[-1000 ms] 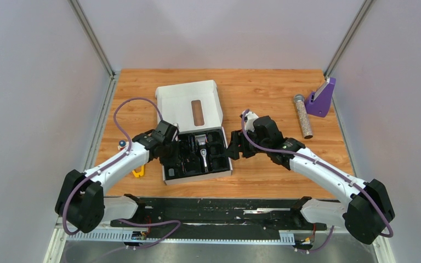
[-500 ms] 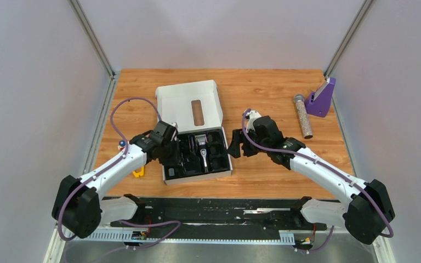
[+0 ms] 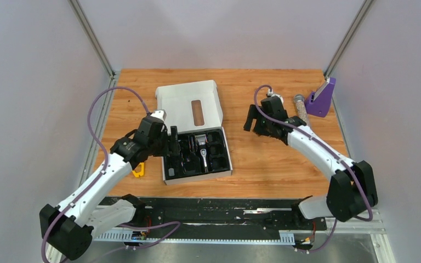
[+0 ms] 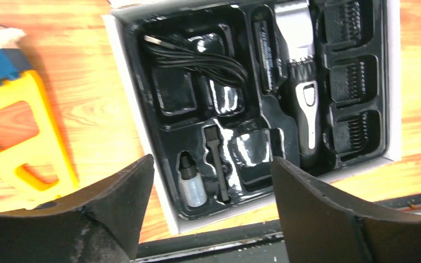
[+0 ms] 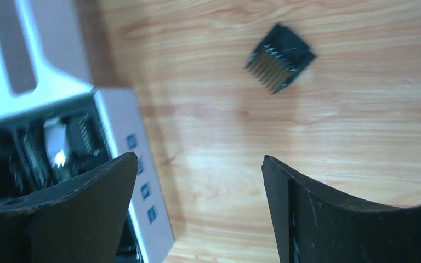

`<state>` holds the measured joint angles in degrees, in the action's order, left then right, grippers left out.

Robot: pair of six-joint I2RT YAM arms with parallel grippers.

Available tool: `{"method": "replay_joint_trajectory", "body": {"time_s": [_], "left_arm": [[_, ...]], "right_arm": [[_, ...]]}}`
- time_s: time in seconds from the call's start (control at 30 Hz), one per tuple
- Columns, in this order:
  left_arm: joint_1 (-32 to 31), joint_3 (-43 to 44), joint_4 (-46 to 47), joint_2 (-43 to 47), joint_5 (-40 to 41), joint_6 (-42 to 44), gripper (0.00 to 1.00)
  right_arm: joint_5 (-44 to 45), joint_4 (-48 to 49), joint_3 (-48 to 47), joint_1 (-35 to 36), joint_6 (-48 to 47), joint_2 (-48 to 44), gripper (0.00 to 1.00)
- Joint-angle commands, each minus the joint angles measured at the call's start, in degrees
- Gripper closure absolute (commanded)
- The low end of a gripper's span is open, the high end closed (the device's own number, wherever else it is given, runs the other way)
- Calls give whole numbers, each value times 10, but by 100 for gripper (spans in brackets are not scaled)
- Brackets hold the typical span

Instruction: Sort the hair-cutting tools

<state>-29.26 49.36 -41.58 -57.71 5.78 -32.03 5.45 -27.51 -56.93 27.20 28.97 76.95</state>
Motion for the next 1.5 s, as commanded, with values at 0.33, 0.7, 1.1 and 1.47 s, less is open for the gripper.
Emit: {"method": "replay_joint_trajectory", "body": {"time_s": [0.33,0.7,1.1,1.47], "left_arm": [[34,-25,38,108,147,137,0],[43,-24,31,126,167,145,0],[76,-25,40,119,145,141,0],[103,-24,40,122,153,139,0]], "right_arm": [[81,-91,-190,-103,163,270,13],[106,-110,-247,-117,192,392,21],[48,-96,-168,-114,127,321,68],[52,-65,-93,-66,41,187,85]]}}
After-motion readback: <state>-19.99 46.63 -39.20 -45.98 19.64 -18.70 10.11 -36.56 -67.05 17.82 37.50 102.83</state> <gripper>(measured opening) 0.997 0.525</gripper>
